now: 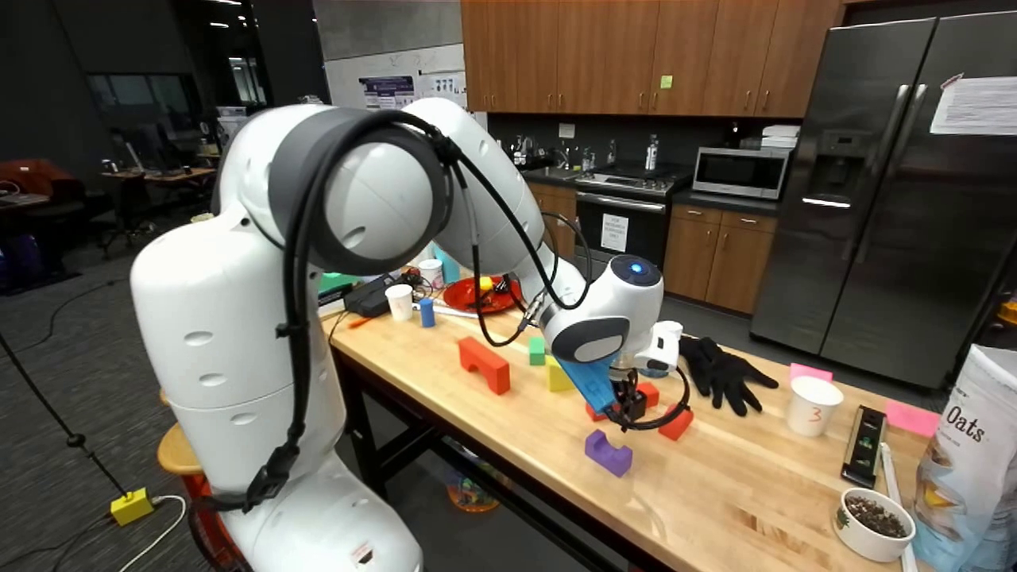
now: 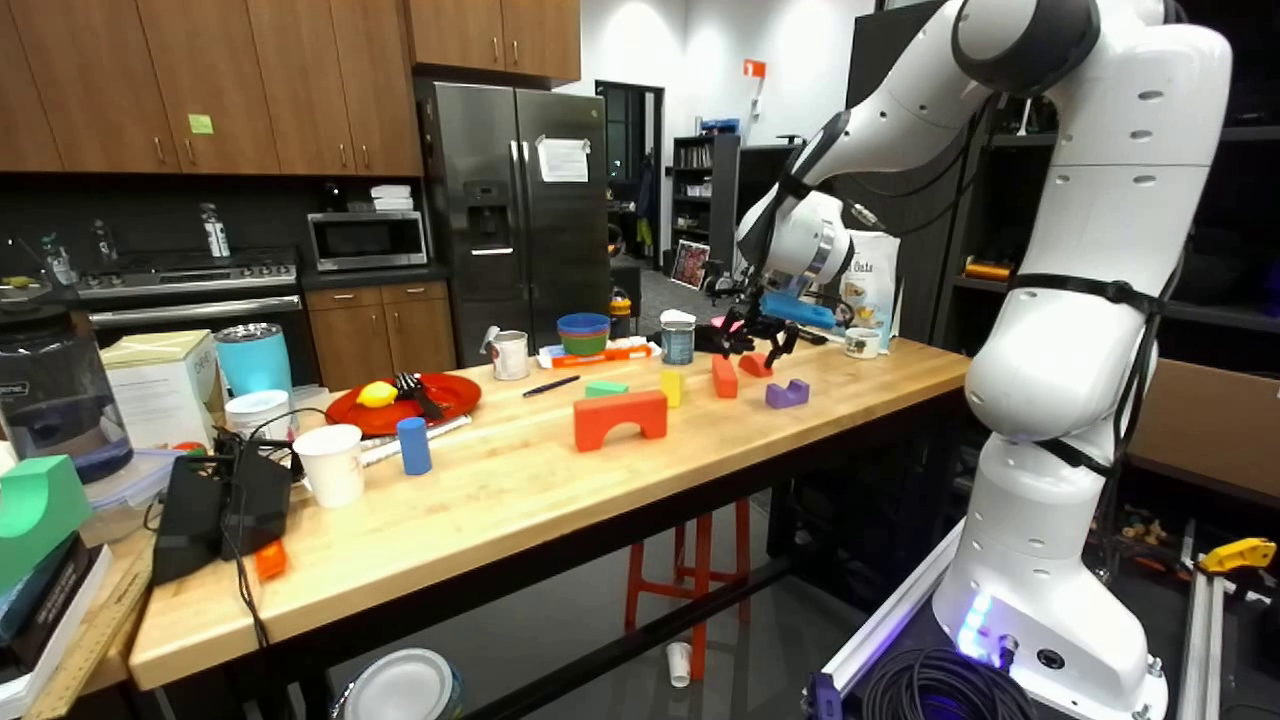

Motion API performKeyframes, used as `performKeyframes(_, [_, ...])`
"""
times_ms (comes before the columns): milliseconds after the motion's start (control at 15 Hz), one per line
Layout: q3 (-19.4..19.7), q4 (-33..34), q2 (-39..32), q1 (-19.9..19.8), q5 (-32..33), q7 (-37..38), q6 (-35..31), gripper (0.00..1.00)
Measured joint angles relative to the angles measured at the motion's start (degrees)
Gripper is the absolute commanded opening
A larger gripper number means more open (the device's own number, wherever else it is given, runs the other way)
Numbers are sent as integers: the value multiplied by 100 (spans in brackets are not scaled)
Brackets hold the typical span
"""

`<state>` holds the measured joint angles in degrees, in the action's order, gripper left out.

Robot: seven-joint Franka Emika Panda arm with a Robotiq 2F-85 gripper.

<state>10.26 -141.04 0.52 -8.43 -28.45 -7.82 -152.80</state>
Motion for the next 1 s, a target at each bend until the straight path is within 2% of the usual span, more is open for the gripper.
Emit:
performKeyframes(467, [-19, 620, -890, -80, 22, 285, 51, 100])
performKeyframes(533, [-29, 703, -954, -103, 20, 285, 81, 95])
performKeyframes(600, [-35, 773, -996, -129, 19, 285, 122, 74])
performKeyframes(733, [-56, 873, -1037, -172, 8, 287, 204, 63])
performKeyframes(1000, [-69, 1011, -1026, -197, 12, 401, 286, 33])
